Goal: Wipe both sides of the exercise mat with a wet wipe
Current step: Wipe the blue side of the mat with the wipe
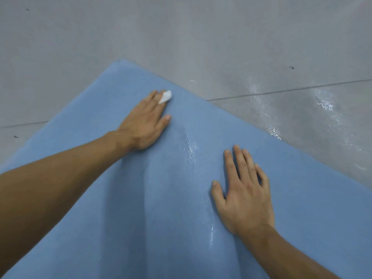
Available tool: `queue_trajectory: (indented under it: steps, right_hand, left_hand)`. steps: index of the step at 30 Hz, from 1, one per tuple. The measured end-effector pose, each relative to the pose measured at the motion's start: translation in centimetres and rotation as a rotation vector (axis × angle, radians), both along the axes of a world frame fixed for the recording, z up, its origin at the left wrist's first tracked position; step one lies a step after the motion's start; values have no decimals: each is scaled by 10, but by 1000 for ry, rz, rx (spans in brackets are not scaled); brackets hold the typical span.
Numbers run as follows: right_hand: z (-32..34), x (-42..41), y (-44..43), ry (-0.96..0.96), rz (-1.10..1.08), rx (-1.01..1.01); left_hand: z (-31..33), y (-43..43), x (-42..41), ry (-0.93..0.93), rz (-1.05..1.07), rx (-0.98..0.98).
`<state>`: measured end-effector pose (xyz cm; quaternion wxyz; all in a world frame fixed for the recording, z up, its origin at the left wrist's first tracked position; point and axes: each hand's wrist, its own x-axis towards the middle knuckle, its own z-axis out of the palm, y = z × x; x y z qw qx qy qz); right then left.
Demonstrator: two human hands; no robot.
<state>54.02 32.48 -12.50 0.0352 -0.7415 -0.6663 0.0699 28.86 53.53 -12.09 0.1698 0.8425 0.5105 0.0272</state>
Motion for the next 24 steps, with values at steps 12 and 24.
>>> queue_trajectory:
  steps: [12,24]
  right_hand:
    - [1,0,1,-5,-5,6]
    - [-1,0,2,-5,-3,15]
  left_hand:
    - [6,-4,-15,13,-113,-12]
    - [0,69,-28,18,327,-28]
